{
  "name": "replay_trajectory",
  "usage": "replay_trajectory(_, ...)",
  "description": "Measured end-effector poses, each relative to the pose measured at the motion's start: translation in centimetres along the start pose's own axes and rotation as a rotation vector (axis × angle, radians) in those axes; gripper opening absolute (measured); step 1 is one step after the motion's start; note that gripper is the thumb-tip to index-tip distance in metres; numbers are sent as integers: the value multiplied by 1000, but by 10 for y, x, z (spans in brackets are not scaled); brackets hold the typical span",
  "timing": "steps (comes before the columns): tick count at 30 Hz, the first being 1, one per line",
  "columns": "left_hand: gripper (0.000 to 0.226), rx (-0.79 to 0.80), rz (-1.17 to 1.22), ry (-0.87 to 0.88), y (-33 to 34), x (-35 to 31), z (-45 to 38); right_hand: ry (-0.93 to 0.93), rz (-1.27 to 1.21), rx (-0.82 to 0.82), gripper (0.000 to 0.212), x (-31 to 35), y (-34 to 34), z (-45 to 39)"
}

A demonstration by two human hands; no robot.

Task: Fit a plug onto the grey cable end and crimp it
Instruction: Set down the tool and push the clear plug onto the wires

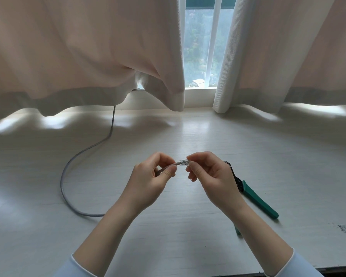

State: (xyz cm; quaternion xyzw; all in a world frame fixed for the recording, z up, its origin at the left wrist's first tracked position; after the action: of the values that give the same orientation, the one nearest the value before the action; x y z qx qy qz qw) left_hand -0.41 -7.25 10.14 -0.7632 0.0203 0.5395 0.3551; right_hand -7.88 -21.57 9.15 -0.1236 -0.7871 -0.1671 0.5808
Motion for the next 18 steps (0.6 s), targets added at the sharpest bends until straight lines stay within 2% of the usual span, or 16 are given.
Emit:
replay_trajectory(8,14,-61,-59,10,-4,-4,-1,3,29,18,23,0,1,0)
replay_trajectory(18,15,-64,-247,-4,-2,0,-3,20,99,12,15,-2,-1,0)
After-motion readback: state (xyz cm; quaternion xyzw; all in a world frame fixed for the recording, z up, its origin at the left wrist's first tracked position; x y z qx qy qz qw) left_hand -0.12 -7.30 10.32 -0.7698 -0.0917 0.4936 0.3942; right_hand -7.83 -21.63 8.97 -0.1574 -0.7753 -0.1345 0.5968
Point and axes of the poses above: each hand's wrist, its own z-axis away from the middle knuckle, its own y-axis out of the palm, x = y × z, the point moved 8 cm from there along -z, towards the middle knuckle, and after that the axes turned 6 degrees about -z, right-handed, at the moved point
